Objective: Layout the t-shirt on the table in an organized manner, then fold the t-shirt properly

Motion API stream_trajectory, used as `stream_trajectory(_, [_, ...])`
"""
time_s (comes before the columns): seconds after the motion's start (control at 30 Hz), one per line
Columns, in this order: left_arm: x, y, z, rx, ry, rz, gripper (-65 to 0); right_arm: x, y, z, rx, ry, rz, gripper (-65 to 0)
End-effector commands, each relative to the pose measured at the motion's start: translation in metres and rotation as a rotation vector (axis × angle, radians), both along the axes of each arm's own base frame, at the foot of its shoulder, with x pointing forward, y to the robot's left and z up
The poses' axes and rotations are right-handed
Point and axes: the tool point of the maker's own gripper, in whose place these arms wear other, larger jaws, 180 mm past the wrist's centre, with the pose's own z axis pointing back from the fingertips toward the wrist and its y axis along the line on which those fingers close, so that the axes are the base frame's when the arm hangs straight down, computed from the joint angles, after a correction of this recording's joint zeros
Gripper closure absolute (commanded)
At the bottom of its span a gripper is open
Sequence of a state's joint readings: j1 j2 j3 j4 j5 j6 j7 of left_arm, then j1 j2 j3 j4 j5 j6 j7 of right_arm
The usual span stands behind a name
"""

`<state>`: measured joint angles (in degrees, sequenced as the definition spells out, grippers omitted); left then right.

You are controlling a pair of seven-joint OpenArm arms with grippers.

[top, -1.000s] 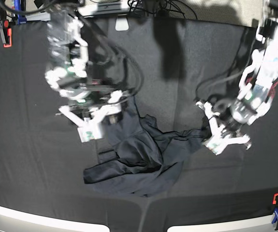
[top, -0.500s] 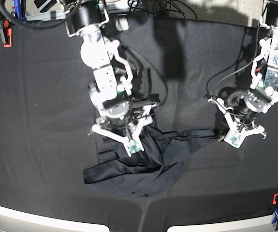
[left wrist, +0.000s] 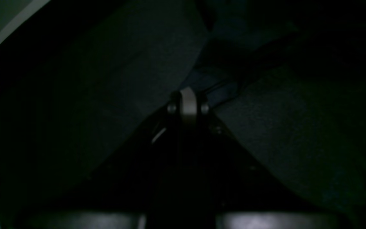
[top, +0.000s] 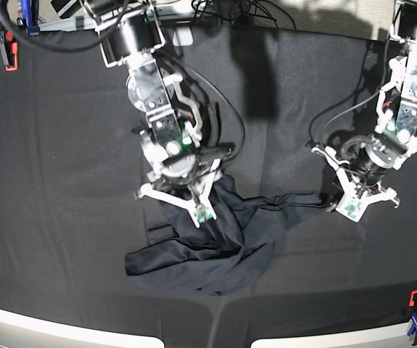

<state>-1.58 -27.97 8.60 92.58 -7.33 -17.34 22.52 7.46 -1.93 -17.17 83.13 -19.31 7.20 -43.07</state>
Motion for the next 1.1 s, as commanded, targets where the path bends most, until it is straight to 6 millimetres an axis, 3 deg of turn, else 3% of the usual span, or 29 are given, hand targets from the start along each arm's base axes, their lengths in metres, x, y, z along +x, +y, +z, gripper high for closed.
stream_trajectory(0.0, [0.008, 0.001, 0.018, -0.009, -0.059, -0.002, 0.0, 0.014, 0.001, 0.02, -0.006, -0.073, -0.004, -14.2])
stream_trajectory(0.1, [0.008, 0.001, 0.018, -0.009, -0.059, -0.002, 0.0, 0.016, -0.01, 0.027, -0.079, -0.103, -0.011, 0.0])
stream_trajectory(0.27, [0.008, 0.002, 0.016, -0.008, -0.054, 0.0, 0.0, 0.018, -0.032, 0.058, -0.153, -0.15, -0.061, 0.0])
stream_trajectory(0.4, [0.006, 0.003, 0.013, -0.007, -0.045, 0.002, 0.0, 0.015, -0.055, 0.122, -0.156, -0.274, -0.121, 0.0])
stream_trajectory(0.53, [-0.001, 0.003, 0.005, -0.007, -0.023, 0.002, 0.0, -0.002, -0.064, 0.171, -0.093, -0.416, -0.157, 0.0])
stream_trajectory(0.63, [-0.007, 0.003, -0.002, -0.007, -0.004, 0.002, 0.0, -0.018, -0.073, 0.196, -0.059, -0.495, -0.183, 0.0])
stream_trajectory(0.7, [-0.011, 0.002, -0.006, -0.008, 0.008, 0.001, 0.0, -0.029, -0.088, 0.205, -0.052, -0.519, -0.231, 0.0])
stream_trajectory(0.77, [-0.015, 0.002, -0.01, -0.008, 0.019, 0.001, 0.0, -0.039, -0.113, 0.204, -0.066, -0.512, -0.302, 0.0])
stream_trajectory(0.93, [-0.016, -0.002, -0.009, -0.048, 0.023, 0.001, -12.8, -0.08, -0.192, 0.167, -0.152, -0.363, -0.538, 0.0])
stream_trajectory(1.07, [-0.016, -0.003, -0.009, -0.053, 0.024, 0.001, -13.2, -0.126, -0.235, 0.131, -0.192, -0.177, -0.613, 0.0])
